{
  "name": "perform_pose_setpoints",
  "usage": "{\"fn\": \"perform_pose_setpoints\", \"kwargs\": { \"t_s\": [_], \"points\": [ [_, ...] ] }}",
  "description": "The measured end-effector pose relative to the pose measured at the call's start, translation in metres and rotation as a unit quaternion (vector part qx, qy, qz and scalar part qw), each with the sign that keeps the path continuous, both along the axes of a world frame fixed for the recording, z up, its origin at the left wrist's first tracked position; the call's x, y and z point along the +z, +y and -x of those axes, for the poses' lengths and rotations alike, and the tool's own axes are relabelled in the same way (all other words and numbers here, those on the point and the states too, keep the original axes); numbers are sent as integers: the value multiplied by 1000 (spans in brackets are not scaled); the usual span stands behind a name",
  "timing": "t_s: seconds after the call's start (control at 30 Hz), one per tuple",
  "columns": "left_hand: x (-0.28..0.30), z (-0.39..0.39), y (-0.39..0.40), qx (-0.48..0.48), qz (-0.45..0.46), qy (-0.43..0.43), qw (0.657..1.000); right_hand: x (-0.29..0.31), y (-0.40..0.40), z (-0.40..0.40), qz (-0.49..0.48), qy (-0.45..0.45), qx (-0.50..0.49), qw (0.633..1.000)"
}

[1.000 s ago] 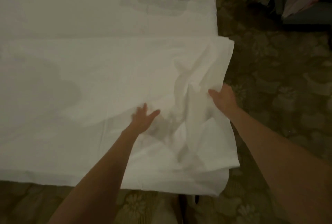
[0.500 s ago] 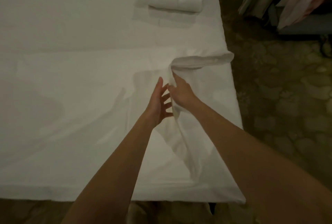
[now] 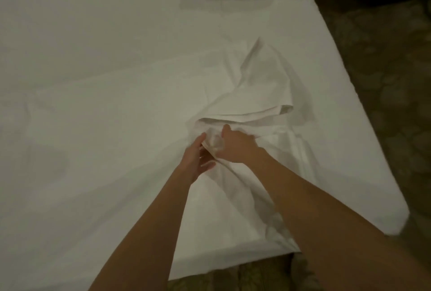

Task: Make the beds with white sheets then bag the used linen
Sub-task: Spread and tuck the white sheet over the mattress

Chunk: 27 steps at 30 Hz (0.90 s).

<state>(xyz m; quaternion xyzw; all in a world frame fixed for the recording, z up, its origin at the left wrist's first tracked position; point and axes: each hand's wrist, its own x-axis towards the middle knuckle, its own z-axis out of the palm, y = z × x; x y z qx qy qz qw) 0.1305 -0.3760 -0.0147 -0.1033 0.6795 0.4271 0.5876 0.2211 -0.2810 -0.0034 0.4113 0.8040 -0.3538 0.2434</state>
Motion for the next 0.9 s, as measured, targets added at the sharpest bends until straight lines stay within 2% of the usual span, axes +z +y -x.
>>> {"fn": "perform_pose_setpoints", "kwargs": {
  "t_s": [0.07,0.2,0.3,0.43,0.5,0.57,0.6,0.7,0.77,0.8,0.83,0.9],
  "points": [
    [-7,-10,6,-11,10,6,1000,-4,10,-24,-73,-74,48,993],
    [-14,-26,21,-10,43,28,999,3,26,-65,-134,-147,127,972],
    [-15,-33,20,-8,51,57,997,21,21,-65,-104,-164,198,961],
    [-14,-28,5,-8,26,90,996,40,-13,-51,-18,-124,233,964],
    [-9,-23,-1,15,21,110,994,37,-34,-47,120,-112,153,975],
    [-8,-21,-7,17,25,122,992,30,-57,-47,261,-119,63,956],
    [-8,-21,-10,11,31,123,992,25,-67,-49,291,-128,48,947],
    [-10,-22,-21,-4,48,116,992,9,-79,-60,261,-96,19,960],
    [-13,-22,-23,-4,44,122,992,-2,-67,-68,222,-31,-77,972],
    [-13,-21,-22,-5,41,131,991,-5,-56,-71,211,-2,-152,966],
    [-12,-18,-19,-12,43,147,988,-6,-43,-72,208,24,-236,949],
    [-11,-9,-11,-43,51,199,978,-3,-17,-74,218,78,-406,884]
  ]
}}
